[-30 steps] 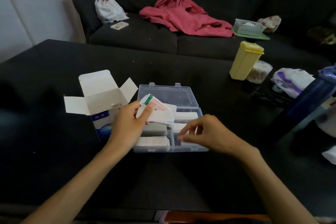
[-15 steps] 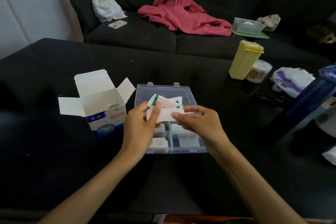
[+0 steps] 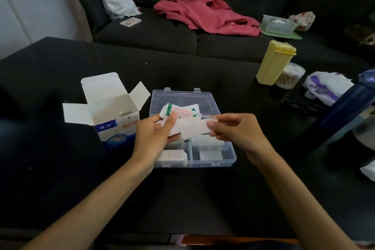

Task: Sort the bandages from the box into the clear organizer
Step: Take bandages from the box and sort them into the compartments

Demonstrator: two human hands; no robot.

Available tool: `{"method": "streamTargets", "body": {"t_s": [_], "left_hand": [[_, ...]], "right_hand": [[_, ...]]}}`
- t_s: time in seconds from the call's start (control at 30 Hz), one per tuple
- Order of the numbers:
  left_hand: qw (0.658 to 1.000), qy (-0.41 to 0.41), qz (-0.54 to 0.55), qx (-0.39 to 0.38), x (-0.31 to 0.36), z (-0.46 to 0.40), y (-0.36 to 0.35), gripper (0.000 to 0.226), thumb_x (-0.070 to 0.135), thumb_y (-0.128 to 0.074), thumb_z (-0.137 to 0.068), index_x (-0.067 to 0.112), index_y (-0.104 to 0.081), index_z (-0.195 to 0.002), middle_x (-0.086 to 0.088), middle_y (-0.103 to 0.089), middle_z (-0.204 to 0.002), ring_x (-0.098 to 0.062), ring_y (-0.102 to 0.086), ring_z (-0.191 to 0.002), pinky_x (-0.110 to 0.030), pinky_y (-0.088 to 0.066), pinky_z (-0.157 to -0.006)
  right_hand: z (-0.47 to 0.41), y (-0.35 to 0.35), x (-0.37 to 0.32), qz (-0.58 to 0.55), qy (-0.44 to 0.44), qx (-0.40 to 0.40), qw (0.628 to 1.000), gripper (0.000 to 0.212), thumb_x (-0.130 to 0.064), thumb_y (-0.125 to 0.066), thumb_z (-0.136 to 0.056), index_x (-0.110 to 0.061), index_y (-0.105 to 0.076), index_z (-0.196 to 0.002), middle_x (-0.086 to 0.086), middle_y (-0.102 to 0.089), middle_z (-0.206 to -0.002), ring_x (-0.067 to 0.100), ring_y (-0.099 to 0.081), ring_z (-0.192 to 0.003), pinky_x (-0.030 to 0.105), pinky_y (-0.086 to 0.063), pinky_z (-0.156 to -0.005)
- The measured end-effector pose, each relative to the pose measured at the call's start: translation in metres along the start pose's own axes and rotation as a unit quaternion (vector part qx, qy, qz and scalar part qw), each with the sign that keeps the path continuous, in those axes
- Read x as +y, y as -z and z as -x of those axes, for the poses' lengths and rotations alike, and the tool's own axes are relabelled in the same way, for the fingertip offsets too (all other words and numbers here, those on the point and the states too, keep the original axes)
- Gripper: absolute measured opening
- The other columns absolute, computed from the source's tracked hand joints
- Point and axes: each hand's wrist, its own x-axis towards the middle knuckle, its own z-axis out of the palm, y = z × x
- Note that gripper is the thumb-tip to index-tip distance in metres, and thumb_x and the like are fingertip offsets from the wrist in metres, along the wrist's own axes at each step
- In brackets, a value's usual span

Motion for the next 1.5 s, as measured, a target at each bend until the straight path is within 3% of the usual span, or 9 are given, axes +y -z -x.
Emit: {"method": "streamTargets", "body": {"t_s": [0.13,0.3,0.4,0.67,0.93,1.2,1.33,1.4,1.5], "left_hand": [[1.000,-0.022,0.012,0.018,0.004,-0.003,0.007,0.007,0.029,-0.059,-0.089,0.023,-0.058,-0.093,0.009,-0.065,-0.090,-0.001,-0.069,-0.067,-0.015,-0.054,-0.053],[0.999,-0.037,0.018,0.030,0.007,-0.006,0.012,0.018,0.031,-0.059,-0.088,0.017,-0.061,-0.099,0.002,-0.067,-0.104,-0.011,-0.071,-0.078,-0.022,-0.059,-0.063],[0.998,-0.043,0.015,0.033,0.008,-0.006,0.013,0.022,0.031,-0.060,-0.088,0.014,-0.063,-0.101,0.004,-0.067,-0.103,-0.010,-0.071,-0.075,-0.022,-0.058,-0.062],[0.998,-0.046,0.016,0.027,0.009,-0.005,0.013,0.017,0.031,-0.060,-0.088,0.019,-0.062,-0.101,0.012,-0.063,-0.095,-0.008,-0.071,-0.073,-0.017,-0.056,-0.057],[0.999,-0.035,0.033,0.008,0.008,-0.005,0.013,0.017,0.029,-0.060,-0.088,0.020,-0.060,-0.102,0.012,-0.064,-0.092,-0.003,-0.070,-0.071,-0.015,-0.055,-0.055],[0.999,0.002,0.022,-0.031,0.007,-0.004,0.010,0.032,0.032,-0.062,-0.086,0.017,-0.062,-0.114,0.001,-0.068,-0.111,-0.013,-0.071,-0.082,-0.029,-0.059,-0.072],[0.997,0.027,0.028,-0.065,0.009,-0.002,0.008,0.034,0.030,-0.064,-0.085,0.015,-0.063,-0.116,0.005,-0.070,-0.098,-0.011,-0.071,-0.080,-0.027,-0.059,-0.070],[0.996,0.017,0.026,-0.085,0.010,-0.001,0.006,0.029,0.029,-0.064,-0.085,0.015,-0.065,-0.111,0.010,-0.069,-0.088,-0.008,-0.071,-0.076,-0.021,-0.058,-0.063],[0.992,0.012,0.032,-0.124,0.011,0.002,0.003,0.022,0.027,-0.064,-0.085,0.017,-0.067,-0.104,0.011,-0.070,-0.084,-0.008,-0.071,-0.072,-0.019,-0.057,-0.058]], "right_hand": [[0.001,0.028,-0.002,0.062,-0.028,-0.019,0.998,0.012,-0.021,-0.070,-0.080,-0.021,-0.069,-0.092,-0.004,-0.069,-0.083,0.003,-0.061,-0.067,0.015,-0.041,-0.055],[0.000,0.040,0.004,0.171,-0.037,-0.083,0.981,0.007,-0.015,-0.070,-0.079,-0.016,-0.066,-0.084,-0.003,-0.069,-0.073,-0.001,-0.061,-0.055,0.008,-0.040,-0.046],[-0.004,0.036,0.011,0.219,-0.012,-0.089,0.972,0.006,-0.014,-0.071,-0.078,-0.014,-0.067,-0.083,-0.002,-0.070,-0.075,0.003,-0.064,-0.062,0.014,-0.047,-0.058],[-0.012,0.032,0.018,0.194,0.021,-0.121,0.973,0.010,-0.016,-0.071,-0.078,-0.016,-0.064,-0.085,0.003,-0.072,-0.080,0.010,-0.068,-0.074,0.016,-0.050,-0.063],[-0.014,0.029,0.029,0.345,0.057,-0.173,0.921,0.006,-0.023,-0.068,-0.082,-0.029,-0.066,-0.083,-0.009,-0.066,-0.086,0.002,-0.061,-0.077,0.020,-0.051,-0.074],[-0.014,0.009,0.028,0.522,0.135,-0.106,0.835,0.022,-0.041,-0.063,-0.085,-0.029,-0.073,-0.101,-0.010,-0.069,-0.102,0.005,-0.056,-0.081,0.023,-0.049,-0.074],[-0.012,0.007,0.028,0.562,0.149,-0.078,0.810,0.026,-0.042,-0.068,-0.081,-0.026,-0.073,-0.100,-0.007,-0.068,-0.101,0.010,-0.060,-0.087,0.023,-0.049,-0.073],[-0.010,0.014,0.024,0.514,0.157,-0.072,0.840,0.020,-0.037,-0.068,-0.082,-0.024,-0.073,-0.097,-0.008,-0.070,-0.096,0.004,-0.061,-0.082,0.020,-0.049,-0.072],[-0.003,0.023,0.009,0.255,0.147,0.001,0.956,0.018,-0.038,-0.060,-0.086,-0.024,-0.070,-0.088,-0.008,-0.069,-0.078,-0.002,-0.059,-0.058,0.016,-0.046,-0.058]]}}
